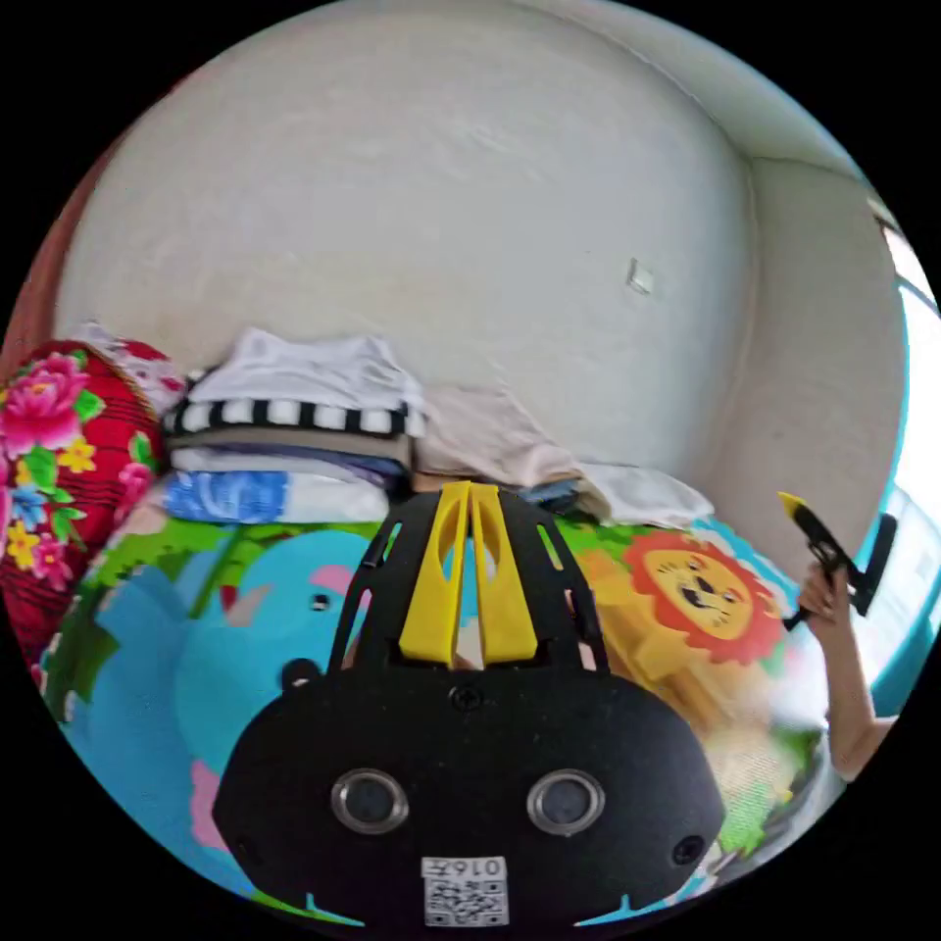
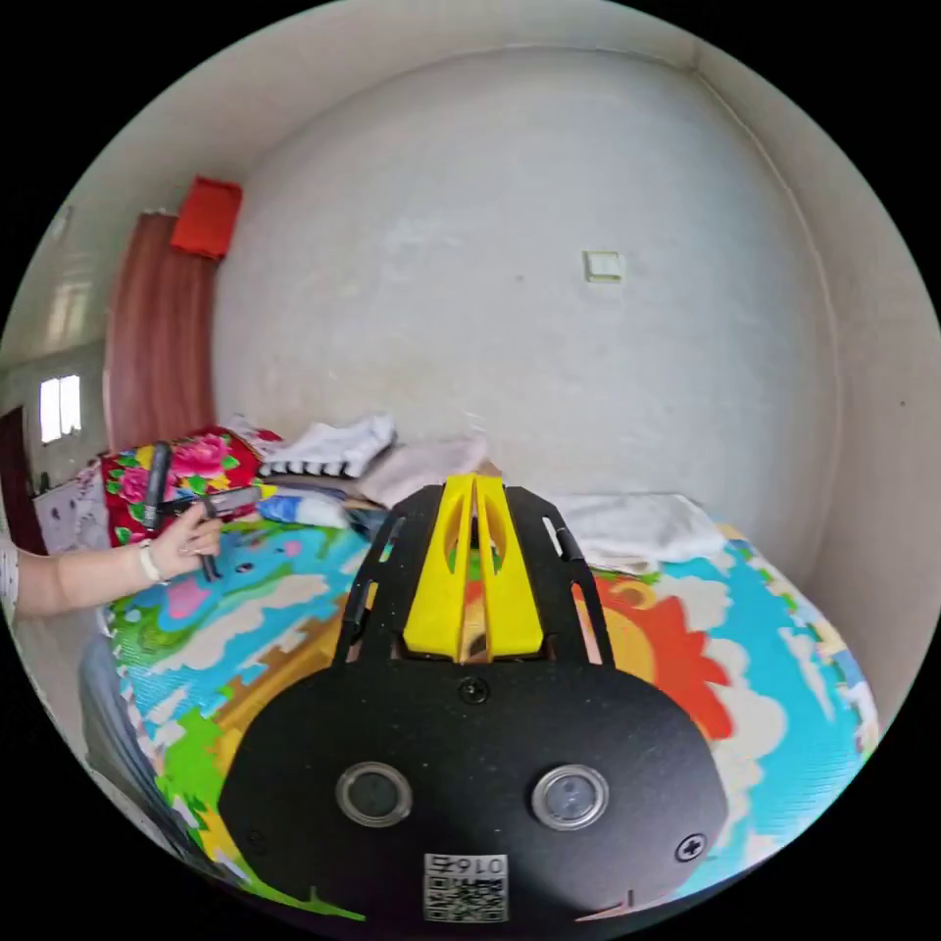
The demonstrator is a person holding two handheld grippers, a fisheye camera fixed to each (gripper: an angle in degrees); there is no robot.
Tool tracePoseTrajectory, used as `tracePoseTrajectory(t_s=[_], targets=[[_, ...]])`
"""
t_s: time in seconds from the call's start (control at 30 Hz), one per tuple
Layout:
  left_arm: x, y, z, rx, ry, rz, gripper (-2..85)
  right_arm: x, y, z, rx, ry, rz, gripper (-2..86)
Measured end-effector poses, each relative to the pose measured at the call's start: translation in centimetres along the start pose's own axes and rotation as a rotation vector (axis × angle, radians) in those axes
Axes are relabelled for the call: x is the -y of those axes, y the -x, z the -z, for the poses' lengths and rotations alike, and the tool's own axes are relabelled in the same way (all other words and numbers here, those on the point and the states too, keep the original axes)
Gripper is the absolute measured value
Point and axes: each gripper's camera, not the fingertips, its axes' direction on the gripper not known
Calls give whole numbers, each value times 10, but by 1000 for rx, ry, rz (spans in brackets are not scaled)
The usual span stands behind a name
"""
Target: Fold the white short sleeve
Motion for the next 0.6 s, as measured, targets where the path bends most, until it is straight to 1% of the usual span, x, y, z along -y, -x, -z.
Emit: tracePoseTrajectory(t_s=[0.03, 0.1, 0.17, 0.2, 0.23, 0.27, 0.3, 0.33, 0.37, 0.43, 0.5, 0.53, 0.57, 0.6], targets=[[7, 8, 3, 50, -9, -6, -7, -11, 12, -3, 70, -48, 1, 2], [36, 33, 9, 173, -21, -61, -1, -25, 26, -25, 155, -58, -14, 7], [61, 44, 4, 264, -23, -115, 17, -41, 33, -69, 271, 1, -33, 24], [79, 48, -3, 329, -24, -128, 44, -46, 32, -79, 301, 11, -41, 30], [89, 50, -7, 356, -21, -130, 57, -59, 27, -96, 367, 46, -59, 48], [109, 52, -18, 382, -21, -136, 64, -74, 22, -106, 422, 82, -29, 61], [128, 52, -29, 374, -30, -150, 73, -76, 16, -106, 442, 78, -30, 64], [138, 52, -35, 366, -33, -151, 78, -77, 0, -96, 475, 25, -59, 66], [157, 51, -50, 359, -29, -151, 87, -82, -18, -85, 483, -51, -64, 64], [183, 48, -76, 378, -9, -153, 98, -90, -45, -78, 467, -93, -140, 54], [205, 44, -105, 382, -18, -119, 100, -85, -64, -78, 594, -74, -158, 57], [209, 42, -111, 383, -26, -115, 100, -80, -72, -75, 709, -83, -121, 58], [218, 36, -123, 387, -45, -128, 101, -78, -77, -69, 772, -115, -83, 57], [228, 28, -133, 393, -54, -149, 104, -78, -78, -65, 781, -134, -75, 56]])
